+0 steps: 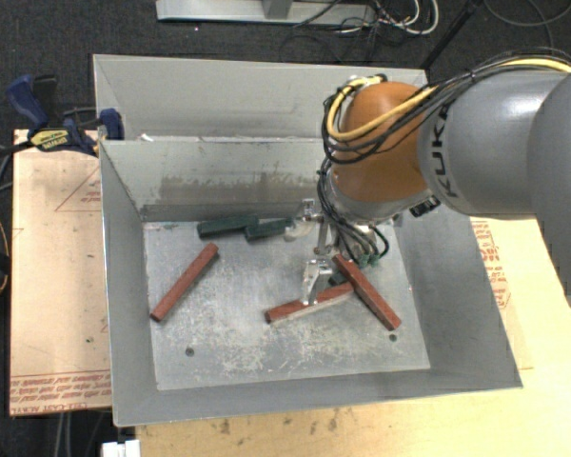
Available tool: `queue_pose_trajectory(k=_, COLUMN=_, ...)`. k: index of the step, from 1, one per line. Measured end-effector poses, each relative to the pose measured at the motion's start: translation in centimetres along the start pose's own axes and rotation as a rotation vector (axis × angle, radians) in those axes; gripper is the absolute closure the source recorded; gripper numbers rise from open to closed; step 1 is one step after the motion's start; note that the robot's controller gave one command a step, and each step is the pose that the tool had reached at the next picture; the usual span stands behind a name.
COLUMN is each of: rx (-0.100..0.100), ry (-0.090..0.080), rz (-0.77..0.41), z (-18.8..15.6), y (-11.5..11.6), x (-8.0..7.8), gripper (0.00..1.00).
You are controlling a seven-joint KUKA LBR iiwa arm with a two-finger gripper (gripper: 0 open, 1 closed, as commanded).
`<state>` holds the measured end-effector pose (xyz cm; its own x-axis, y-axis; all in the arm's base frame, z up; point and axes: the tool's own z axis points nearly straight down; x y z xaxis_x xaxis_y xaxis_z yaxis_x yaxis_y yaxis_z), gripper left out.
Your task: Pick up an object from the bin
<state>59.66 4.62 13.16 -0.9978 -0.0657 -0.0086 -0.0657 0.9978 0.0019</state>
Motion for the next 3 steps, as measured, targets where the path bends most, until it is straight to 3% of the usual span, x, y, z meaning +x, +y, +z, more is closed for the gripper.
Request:
queue_pose_trajectory(k=1, rx=0.001, ry=0.007, rz=0.001, z=4.88, y=-2.17, x=1.94, gripper=0.0)
queue_pose_trajectory(k=2, rx=0.001, ry=-0.012, rz=0.032, z=4.9, y=-2.29, x=1.71, gripper=1.0)
queue_pose_trajectory(k=3, rx=0.0, ry=-0.012, rz=0.032, z=4.9, y=-2.3, x=1.71, gripper=1.0)
